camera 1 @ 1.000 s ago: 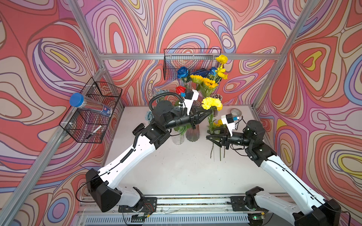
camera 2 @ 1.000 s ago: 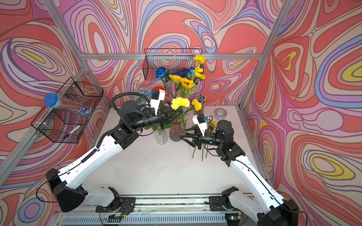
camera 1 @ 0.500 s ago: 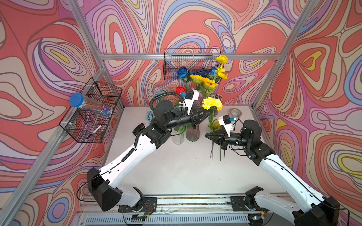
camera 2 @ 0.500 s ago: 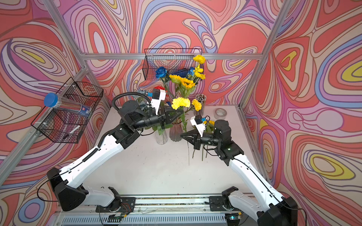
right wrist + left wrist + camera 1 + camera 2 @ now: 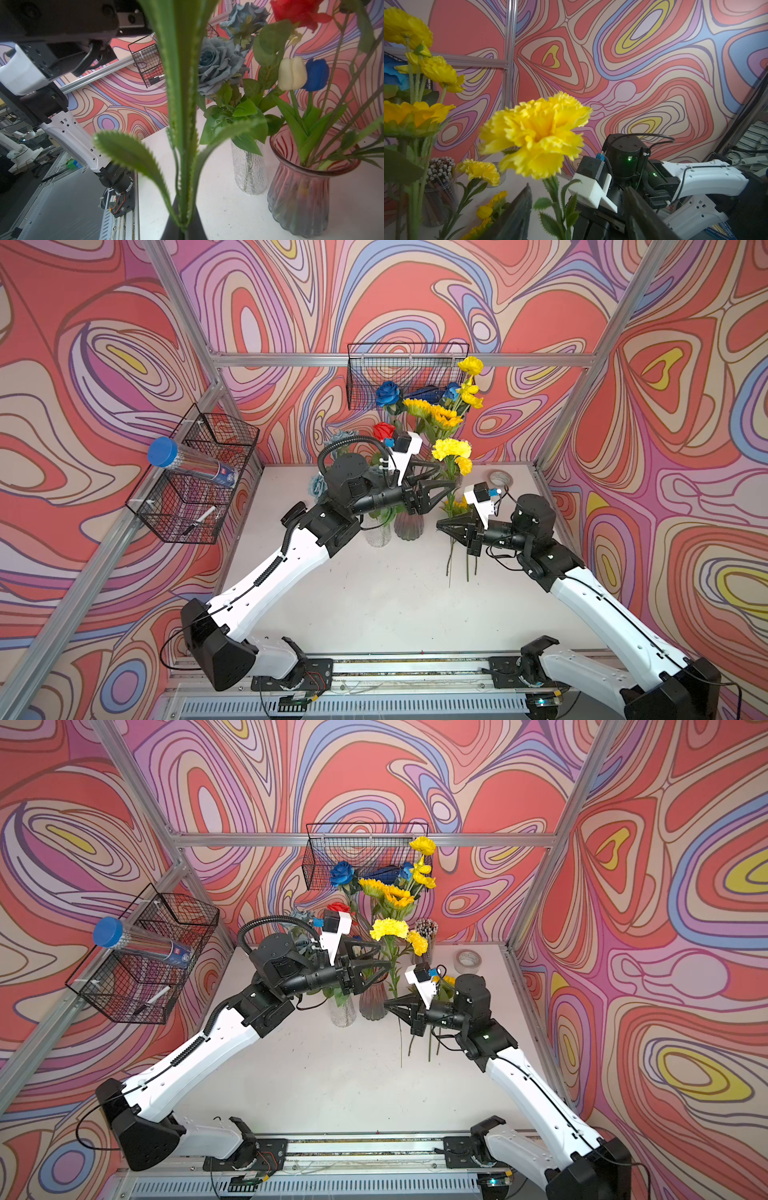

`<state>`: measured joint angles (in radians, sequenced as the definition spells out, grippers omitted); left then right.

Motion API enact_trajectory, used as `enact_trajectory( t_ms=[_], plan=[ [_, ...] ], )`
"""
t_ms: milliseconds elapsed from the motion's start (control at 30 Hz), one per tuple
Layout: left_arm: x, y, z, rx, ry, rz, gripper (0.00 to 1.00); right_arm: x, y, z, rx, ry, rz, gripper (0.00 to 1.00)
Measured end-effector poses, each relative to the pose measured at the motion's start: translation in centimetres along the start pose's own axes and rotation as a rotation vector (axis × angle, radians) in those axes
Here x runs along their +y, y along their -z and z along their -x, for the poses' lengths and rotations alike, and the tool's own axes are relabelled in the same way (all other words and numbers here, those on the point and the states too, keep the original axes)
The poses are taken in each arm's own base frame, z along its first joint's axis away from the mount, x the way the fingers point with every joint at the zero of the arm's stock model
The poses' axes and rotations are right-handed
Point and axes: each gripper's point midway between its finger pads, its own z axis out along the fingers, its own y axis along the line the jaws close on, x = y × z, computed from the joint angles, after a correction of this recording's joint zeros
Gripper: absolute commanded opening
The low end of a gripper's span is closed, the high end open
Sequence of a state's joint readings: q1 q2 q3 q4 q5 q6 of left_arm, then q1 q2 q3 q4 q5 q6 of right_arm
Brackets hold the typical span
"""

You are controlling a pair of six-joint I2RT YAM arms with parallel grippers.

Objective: Pick out yellow flowers from the vase
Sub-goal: Place the flower at the center of the board.

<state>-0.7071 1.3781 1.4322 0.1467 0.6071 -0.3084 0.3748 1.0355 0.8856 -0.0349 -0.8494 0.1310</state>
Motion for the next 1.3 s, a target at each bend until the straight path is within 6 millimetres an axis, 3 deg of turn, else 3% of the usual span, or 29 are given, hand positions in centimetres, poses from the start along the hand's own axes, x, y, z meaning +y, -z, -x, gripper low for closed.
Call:
enact_trajectory(
  t_ms=[200, 333, 433, 533, 633, 733, 800, 1033, 1200, 1300],
  plan=[
    [0.6, 2.5, 1.3, -0.009, -0.066, 0.127, 0.81, -2.6, 1.0, 0.8, -0.035, -0.013, -0.194, 0.00],
    [1.4, 5.6, 2.5, -0.043, -0.095, 0.217, 0.81, -5.6, 2.4, 0.8, -0.052, -0.055, -0.402, 0.00],
    [2.1, 7.1, 2.0, -0.031, -0.104, 0.281, 0.81, -8.2, 4.1, 0.5, -0.065, -0.104, -0.580, 0.00],
    [3.0, 7.7, 0.2, 0.015, -0.102, 0.327, 0.81, -10.7, 6.7, 0.3, -0.094, -0.166, -0.746, 0.00],
    [4.3, 8.2, -2.8, 0.079, -0.084, 0.375, 0.81, -13.6, 9.9, -0.4, -0.124, -0.255, -0.895, 0.00],
    [5.2, 8.4, -5.8, 0.147, -0.056, 0.408, 0.81, -16.4, 12.8, -2.1, -0.133, -0.360, -1.009, 0.00],
    [5.4, 8.4, -7.4, 0.177, -0.043, 0.416, 0.81, -18.0, 13.6, -3.7, -0.109, -0.432, -1.047, 0.00],
    [6.0, 8.9, -12.0, 0.258, 0.017, 0.425, 0.80, -21.8, 10.8, -11.6, 0.099, -0.647, -0.999, 0.00],
    [5.9, 9.5, -13.0, 0.269, 0.029, 0.432, 0.80, -22.7, 8.4, -17.1, 0.249, -0.777, -0.907, 0.00],
    [5.8, 9.8, -13.5, 0.270, 0.042, 0.435, 0.79, -23.0, 7.3, -19.1, 0.309, -0.830, -0.859, 0.00]
  ],
)
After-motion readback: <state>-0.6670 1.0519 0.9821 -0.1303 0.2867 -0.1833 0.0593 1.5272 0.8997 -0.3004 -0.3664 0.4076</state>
